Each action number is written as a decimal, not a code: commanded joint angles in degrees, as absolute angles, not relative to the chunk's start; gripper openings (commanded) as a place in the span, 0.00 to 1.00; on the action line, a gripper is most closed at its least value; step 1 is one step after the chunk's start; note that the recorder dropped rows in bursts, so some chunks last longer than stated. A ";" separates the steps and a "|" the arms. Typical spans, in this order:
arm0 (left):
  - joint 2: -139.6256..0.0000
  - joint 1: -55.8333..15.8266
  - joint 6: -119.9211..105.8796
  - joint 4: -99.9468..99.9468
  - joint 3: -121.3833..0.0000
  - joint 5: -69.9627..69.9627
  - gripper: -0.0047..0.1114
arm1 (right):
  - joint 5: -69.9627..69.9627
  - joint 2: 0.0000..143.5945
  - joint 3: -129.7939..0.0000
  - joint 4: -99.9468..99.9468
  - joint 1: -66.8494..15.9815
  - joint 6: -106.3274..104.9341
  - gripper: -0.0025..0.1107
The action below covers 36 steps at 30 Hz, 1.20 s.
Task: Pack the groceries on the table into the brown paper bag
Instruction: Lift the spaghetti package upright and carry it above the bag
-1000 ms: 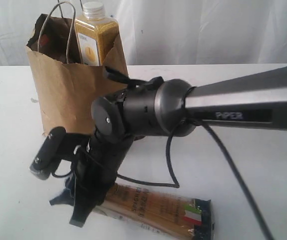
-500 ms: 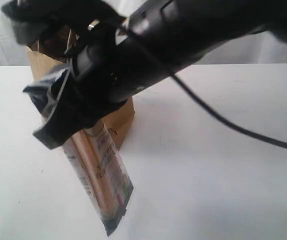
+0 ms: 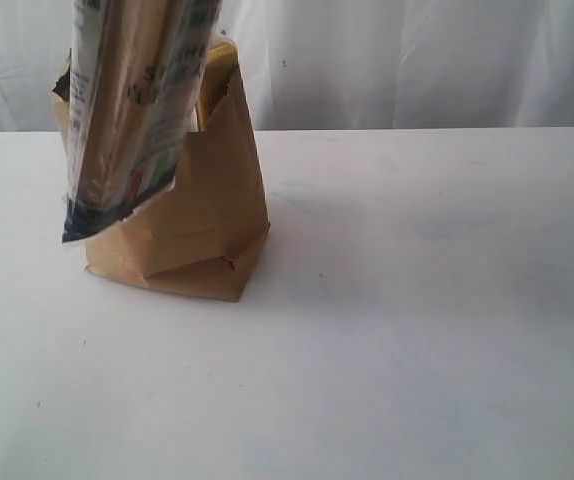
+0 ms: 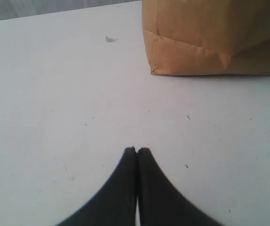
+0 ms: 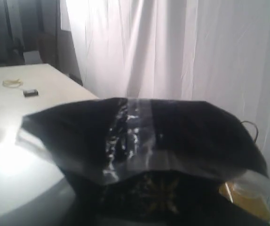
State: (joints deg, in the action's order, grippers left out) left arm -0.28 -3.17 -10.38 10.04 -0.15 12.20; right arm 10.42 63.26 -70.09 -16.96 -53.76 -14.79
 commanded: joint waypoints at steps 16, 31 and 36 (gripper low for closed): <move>0.00 -2.95 -10.43 10.13 0.00 12.04 0.04 | -7.53 60.82 -74.19 -16.62 -53.66 -15.05 0.02; 0.00 -2.95 -10.43 10.13 0.00 12.04 0.04 | -8.30 75.38 -88.24 -16.83 -43.91 -14.35 0.02; 0.00 -2.95 -10.43 10.13 0.00 12.04 0.04 | -7.42 80.92 -92.23 -16.83 -43.32 -15.20 0.02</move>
